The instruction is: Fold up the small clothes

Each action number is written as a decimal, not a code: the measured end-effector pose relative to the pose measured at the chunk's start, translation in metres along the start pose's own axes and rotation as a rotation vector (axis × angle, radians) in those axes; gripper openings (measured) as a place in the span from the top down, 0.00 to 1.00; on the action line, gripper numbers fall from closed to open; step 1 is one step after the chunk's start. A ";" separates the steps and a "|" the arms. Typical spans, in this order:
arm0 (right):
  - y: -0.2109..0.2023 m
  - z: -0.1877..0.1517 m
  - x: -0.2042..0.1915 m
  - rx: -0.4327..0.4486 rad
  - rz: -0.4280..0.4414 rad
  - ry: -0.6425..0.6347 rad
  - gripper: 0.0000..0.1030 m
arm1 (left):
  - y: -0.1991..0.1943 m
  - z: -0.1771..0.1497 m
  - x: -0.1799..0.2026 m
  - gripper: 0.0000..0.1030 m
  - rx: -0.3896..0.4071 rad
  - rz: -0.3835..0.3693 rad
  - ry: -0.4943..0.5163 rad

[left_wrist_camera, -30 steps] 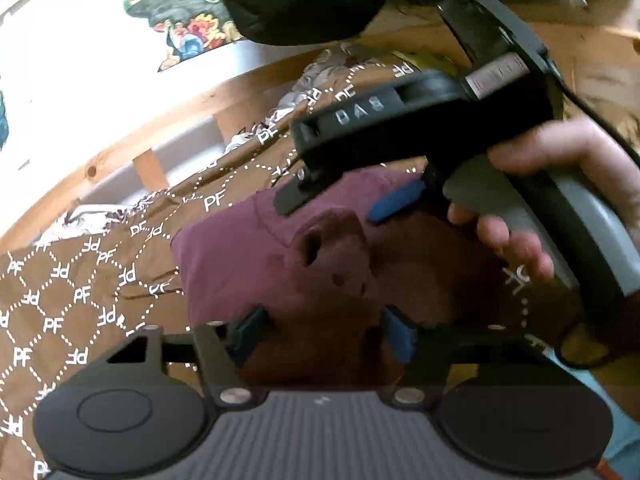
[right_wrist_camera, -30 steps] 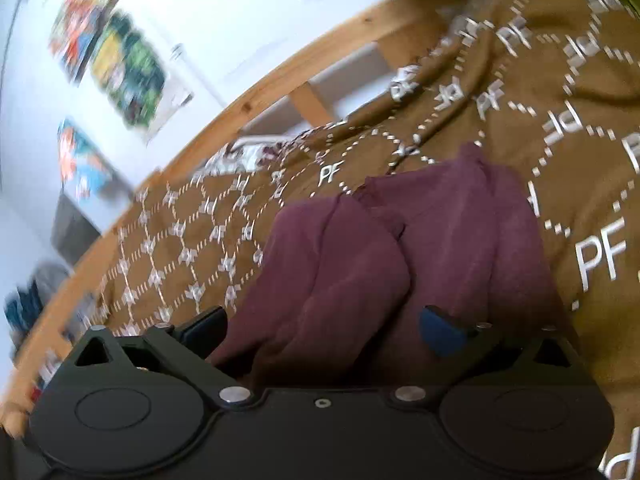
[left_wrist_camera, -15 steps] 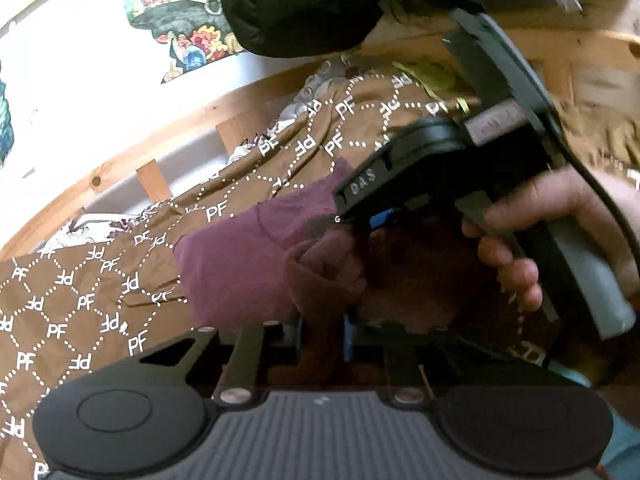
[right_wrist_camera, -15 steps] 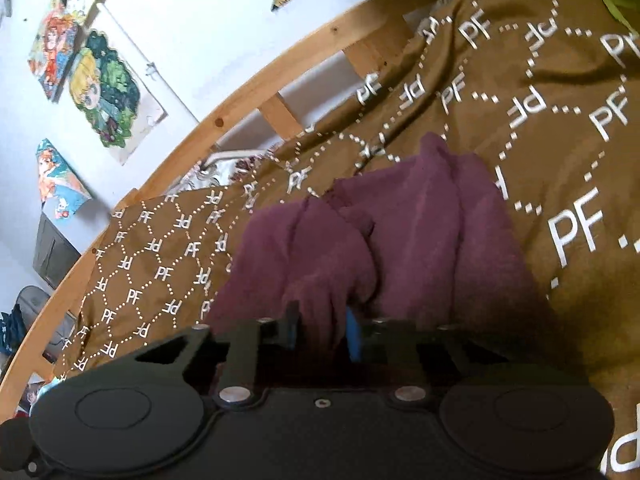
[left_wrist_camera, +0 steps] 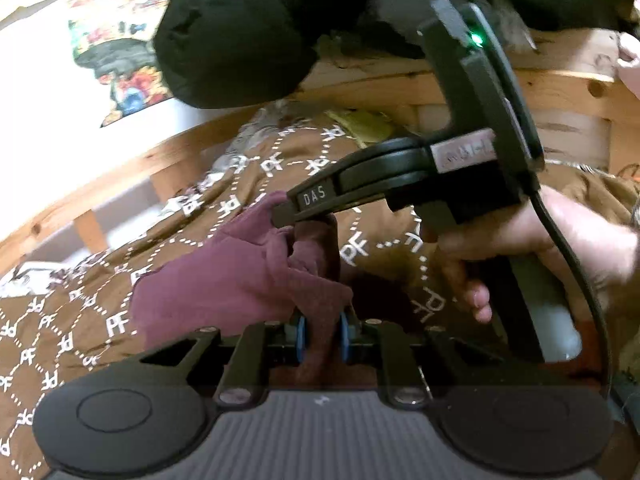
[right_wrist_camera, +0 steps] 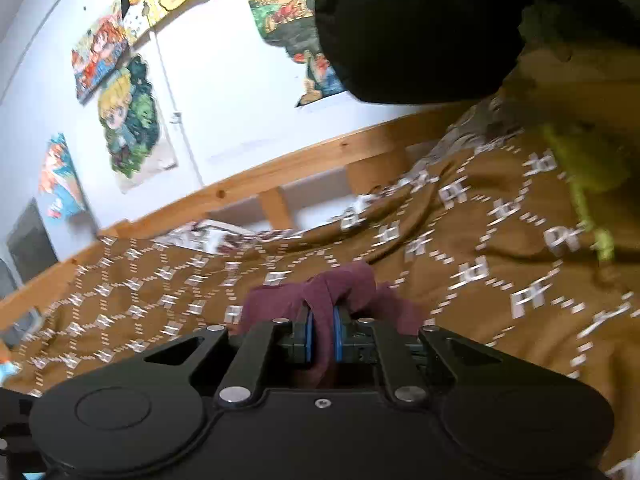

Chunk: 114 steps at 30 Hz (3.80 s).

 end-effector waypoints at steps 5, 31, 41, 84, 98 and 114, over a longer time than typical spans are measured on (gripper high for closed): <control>-0.001 -0.012 0.021 -0.051 -0.050 0.015 0.90 | 0.013 -0.008 0.013 0.83 -0.033 -0.019 0.016; 0.004 -0.028 0.043 -0.118 -0.096 0.104 0.69 | -0.051 -0.010 -0.020 0.08 0.014 -0.047 -0.292; -0.018 -0.025 0.020 -0.118 -0.041 0.063 0.07 | -0.059 -0.031 -0.100 0.00 0.032 0.121 -0.615; -0.044 -0.091 -0.034 -0.408 -0.083 -0.149 0.77 | -0.008 -0.130 -0.127 0.00 -0.364 0.136 -0.657; -0.049 -0.079 -0.029 -0.355 -0.062 -0.114 0.35 | -0.009 -0.136 -0.127 0.00 -0.359 0.123 -0.708; -0.042 -0.059 0.006 -0.135 -0.106 0.001 0.01 | -0.009 -0.143 -0.127 0.00 -0.348 0.097 -0.758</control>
Point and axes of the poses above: each gripper's, at about its wrist camera, not at the fingertips, and y roughly the way its jaws point, x to its right, z to its top, the point moved 9 cm from there along y, roughly the way its jaws point, and after that the axes turned 3 degrees about -x, right-handed, at the moved point
